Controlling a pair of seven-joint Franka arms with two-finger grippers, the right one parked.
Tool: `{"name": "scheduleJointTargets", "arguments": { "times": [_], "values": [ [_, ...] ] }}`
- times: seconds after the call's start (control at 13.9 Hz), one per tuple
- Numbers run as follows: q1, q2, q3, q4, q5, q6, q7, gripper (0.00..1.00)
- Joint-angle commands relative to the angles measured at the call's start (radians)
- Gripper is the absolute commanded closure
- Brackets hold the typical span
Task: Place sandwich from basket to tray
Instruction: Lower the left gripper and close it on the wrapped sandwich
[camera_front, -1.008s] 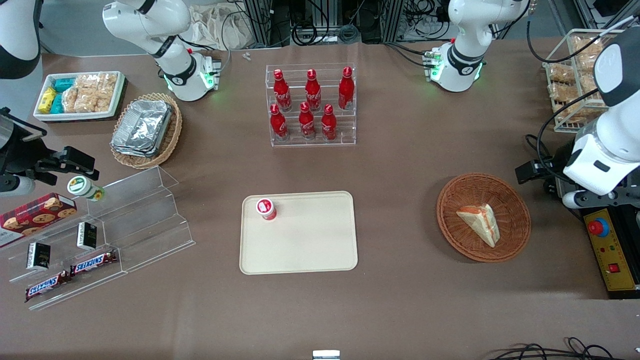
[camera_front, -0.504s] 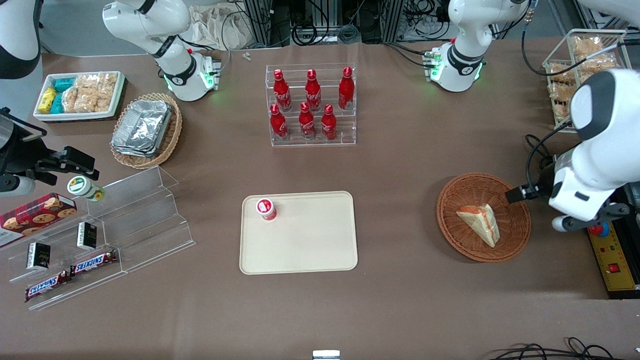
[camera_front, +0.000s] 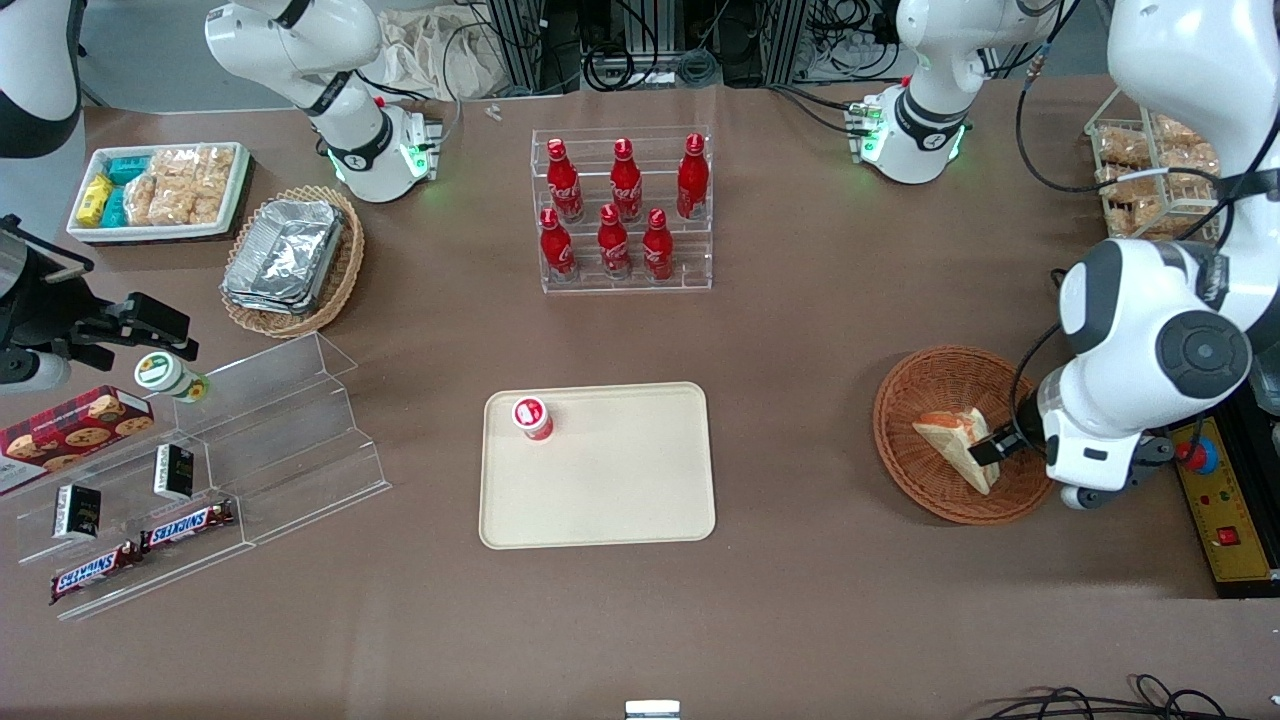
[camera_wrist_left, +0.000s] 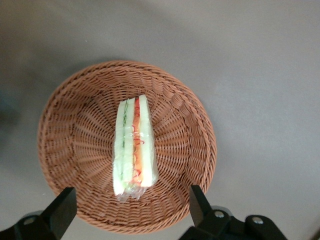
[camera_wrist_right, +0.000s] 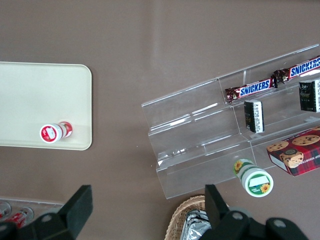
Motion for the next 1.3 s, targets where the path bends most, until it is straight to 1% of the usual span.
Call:
{"name": "scheduleJointTargets", "arguments": {
  "times": [0.0, 0.14, 0.36, 0.86, 1.08, 1.22],
  "values": [
    [-0.007, 0.034, -0.002, -0.008, 0.02, 0.044, -0.076, 0.0],
    [-0.007, 0.042, 0.0, -0.051, 0.02, 0.091, -0.091, 0.0],
    [-0.007, 0.041, 0.001, -0.113, 0.061, 0.153, -0.142, 0.0],
    [0.001, 0.039, 0.005, -0.202, 0.061, 0.252, -0.151, 0.01],
    [0.004, 0.041, 0.006, -0.238, 0.061, 0.321, -0.203, 0.01],
    [0.006, 0.051, 0.006, -0.237, 0.06, 0.334, -0.242, 0.03]
  ]
}}
